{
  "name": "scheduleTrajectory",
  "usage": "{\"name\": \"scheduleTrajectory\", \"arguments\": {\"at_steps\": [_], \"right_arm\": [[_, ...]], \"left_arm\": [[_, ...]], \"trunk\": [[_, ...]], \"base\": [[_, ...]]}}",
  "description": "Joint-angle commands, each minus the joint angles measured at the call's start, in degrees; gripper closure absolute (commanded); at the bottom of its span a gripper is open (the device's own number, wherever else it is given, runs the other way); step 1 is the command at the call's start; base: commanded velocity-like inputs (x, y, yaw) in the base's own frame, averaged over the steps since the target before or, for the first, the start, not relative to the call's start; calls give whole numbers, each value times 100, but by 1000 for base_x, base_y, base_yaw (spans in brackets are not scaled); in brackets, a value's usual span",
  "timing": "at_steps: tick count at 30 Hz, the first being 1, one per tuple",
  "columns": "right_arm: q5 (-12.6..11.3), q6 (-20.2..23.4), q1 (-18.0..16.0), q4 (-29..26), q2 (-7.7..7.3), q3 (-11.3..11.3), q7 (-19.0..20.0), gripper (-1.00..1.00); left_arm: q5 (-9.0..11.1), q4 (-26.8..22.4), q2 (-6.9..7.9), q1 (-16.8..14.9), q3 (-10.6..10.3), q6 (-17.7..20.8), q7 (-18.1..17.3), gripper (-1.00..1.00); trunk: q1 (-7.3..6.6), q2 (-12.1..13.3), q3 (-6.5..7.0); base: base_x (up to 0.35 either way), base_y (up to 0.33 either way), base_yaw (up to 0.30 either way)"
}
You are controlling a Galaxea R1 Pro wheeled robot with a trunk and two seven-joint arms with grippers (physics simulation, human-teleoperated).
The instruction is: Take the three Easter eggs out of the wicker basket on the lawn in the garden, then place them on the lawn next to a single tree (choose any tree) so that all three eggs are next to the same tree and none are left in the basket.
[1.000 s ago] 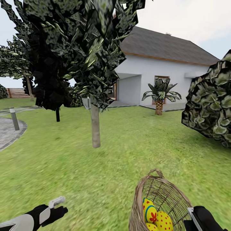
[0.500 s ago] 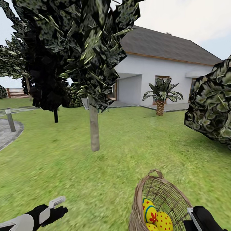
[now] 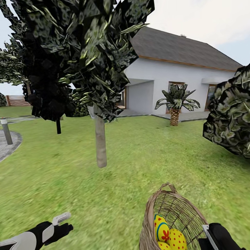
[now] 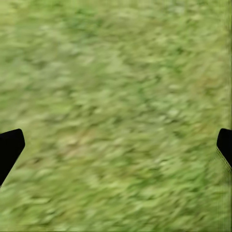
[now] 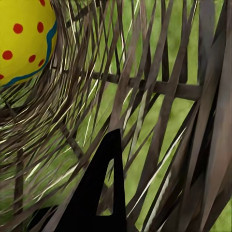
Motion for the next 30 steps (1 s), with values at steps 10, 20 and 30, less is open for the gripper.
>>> {"name": "scheduleTrajectory", "arguments": {"at_steps": [10, 20, 30], "right_arm": [[5, 26, -5, -14, -9, -26, 35, 100], [5, 26, -5, -12, -18, -26, 35, 100], [5, 17, -5, 3, 2, -11, 35, 100]], "left_arm": [[14, 5, 9, -7, 51, 13, -12, -100], [14, -152, 598, -7, 69, 38, -392, -100], [14, -153, 607, -7, 69, 45, -438, -100]], "trunk": [[2, -3, -7], [2, -3, -7], [2, -3, -7]], "base": [[326, 0, 63], [326, 0, 1], [326, 0, 0]]}}
